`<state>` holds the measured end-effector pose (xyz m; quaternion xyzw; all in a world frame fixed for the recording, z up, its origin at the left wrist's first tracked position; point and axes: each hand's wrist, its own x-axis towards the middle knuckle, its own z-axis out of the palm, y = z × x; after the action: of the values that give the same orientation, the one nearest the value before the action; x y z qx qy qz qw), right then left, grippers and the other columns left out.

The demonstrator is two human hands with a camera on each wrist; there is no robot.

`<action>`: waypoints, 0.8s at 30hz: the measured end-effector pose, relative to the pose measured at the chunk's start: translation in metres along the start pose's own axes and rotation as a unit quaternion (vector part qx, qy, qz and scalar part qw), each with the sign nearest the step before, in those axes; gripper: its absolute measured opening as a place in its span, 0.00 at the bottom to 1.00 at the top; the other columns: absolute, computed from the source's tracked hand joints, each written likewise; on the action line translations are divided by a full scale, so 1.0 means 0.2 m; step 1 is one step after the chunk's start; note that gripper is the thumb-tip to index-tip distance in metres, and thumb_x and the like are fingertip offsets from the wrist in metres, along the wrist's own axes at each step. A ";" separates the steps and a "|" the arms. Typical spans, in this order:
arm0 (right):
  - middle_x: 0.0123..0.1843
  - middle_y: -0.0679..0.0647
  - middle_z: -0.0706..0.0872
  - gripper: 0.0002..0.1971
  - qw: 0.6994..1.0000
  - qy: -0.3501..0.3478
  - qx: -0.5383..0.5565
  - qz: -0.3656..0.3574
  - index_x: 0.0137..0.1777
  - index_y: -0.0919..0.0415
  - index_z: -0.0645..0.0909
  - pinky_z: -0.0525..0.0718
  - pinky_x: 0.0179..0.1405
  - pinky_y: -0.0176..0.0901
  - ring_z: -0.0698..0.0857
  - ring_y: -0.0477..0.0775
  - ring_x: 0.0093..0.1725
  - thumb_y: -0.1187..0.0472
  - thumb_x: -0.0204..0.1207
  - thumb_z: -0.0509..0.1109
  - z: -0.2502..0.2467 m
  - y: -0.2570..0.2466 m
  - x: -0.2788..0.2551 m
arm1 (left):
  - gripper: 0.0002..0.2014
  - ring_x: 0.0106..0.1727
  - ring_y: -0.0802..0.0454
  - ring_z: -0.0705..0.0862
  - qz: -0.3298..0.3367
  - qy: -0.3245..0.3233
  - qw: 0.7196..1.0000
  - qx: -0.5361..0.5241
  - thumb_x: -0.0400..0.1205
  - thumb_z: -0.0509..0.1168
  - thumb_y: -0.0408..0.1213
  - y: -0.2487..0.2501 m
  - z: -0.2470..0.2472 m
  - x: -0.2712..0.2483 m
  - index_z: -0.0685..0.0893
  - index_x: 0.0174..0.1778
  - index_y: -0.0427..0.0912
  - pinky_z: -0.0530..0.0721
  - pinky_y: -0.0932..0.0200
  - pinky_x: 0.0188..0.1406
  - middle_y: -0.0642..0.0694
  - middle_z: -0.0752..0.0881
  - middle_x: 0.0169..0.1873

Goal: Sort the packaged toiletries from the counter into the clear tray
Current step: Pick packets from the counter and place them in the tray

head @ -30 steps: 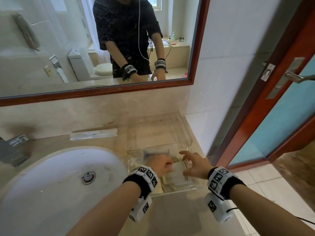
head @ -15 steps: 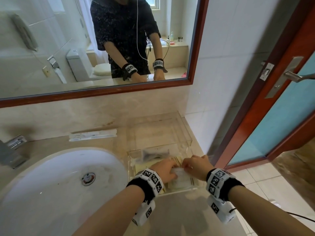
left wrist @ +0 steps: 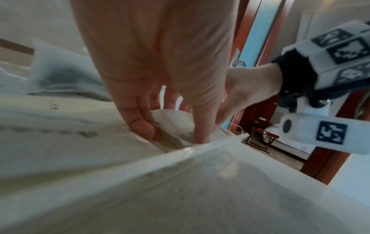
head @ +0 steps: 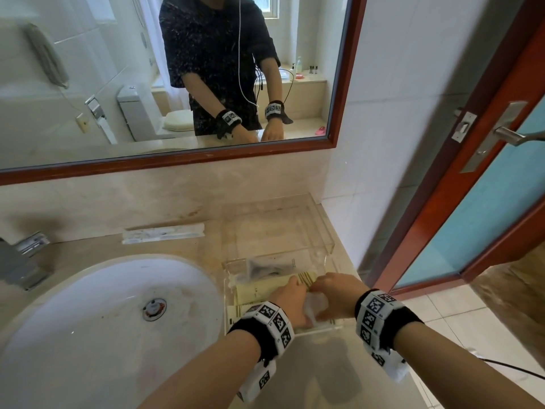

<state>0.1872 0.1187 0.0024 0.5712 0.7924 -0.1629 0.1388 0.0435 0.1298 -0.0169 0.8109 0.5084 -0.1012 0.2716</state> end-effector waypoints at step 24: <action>0.65 0.53 0.83 0.19 0.994 -0.013 0.007 0.112 0.64 0.52 0.82 0.82 0.61 0.46 0.83 0.56 0.63 0.65 0.77 0.59 -0.03 -0.06 0.03 | 0.28 0.62 0.37 0.80 -0.034 0.009 0.997 -0.075 0.76 0.71 0.37 0.02 0.06 -0.06 0.72 0.72 0.38 0.79 0.46 0.65 0.38 0.67 0.69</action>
<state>0.1742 0.1220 0.0062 0.6549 0.7207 -0.1590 0.1624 0.0422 0.1137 -0.0202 0.7711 0.5444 -0.0646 0.3239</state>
